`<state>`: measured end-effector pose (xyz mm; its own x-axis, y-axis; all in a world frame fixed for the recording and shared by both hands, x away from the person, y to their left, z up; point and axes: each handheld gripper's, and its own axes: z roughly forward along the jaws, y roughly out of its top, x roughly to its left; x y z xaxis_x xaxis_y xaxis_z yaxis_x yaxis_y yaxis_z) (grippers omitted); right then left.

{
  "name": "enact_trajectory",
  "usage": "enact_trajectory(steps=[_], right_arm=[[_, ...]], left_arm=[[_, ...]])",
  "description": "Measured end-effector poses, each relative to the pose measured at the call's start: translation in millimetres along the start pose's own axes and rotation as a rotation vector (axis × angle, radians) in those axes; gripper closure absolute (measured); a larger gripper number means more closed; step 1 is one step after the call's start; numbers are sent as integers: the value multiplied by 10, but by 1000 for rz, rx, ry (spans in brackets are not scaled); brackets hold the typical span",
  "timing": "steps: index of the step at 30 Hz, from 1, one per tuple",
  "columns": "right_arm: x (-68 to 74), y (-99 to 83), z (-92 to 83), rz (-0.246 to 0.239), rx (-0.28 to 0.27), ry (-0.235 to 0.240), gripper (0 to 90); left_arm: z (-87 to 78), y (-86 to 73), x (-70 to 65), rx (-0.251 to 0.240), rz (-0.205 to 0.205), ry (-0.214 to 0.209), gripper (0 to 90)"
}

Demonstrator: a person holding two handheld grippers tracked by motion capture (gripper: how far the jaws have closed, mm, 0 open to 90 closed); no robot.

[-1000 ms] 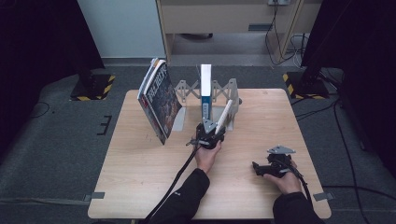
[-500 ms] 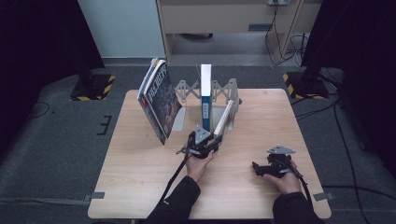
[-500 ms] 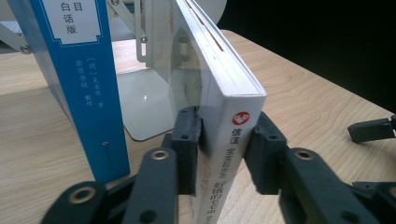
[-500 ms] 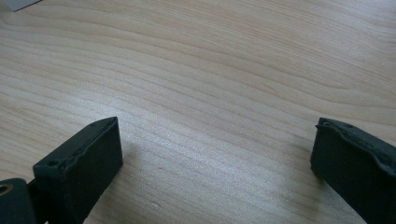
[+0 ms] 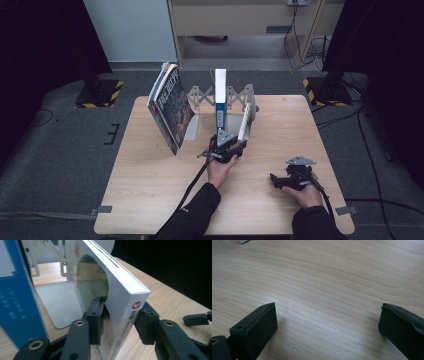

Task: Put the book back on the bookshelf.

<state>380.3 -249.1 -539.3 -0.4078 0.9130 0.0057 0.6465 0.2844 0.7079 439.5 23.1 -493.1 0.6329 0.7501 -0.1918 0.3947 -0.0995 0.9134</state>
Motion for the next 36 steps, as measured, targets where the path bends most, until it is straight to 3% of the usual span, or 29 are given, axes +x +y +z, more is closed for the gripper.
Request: enact_trajectory(steps=[4,7,13,21,30,36], right_arm=[[1,0,0,0,0,0,23],[4,0,0,0,0,0,23],[5,0,0,1,1,0,23],[6,1,0,2,0,0,23],[9,0,0,0,1,1,23],[7,0,0,-2,1,0,23]], left_arm=[[8,-18,23,19,7,-40,567],[-2,-20,22,29,19,-44,572],[40,-4,45,11,-23,-57,571],[166,63,31,33,5,-58,556],[21,19,30,54,57,-95,593],[44,80,17,49,46,-109,640]])
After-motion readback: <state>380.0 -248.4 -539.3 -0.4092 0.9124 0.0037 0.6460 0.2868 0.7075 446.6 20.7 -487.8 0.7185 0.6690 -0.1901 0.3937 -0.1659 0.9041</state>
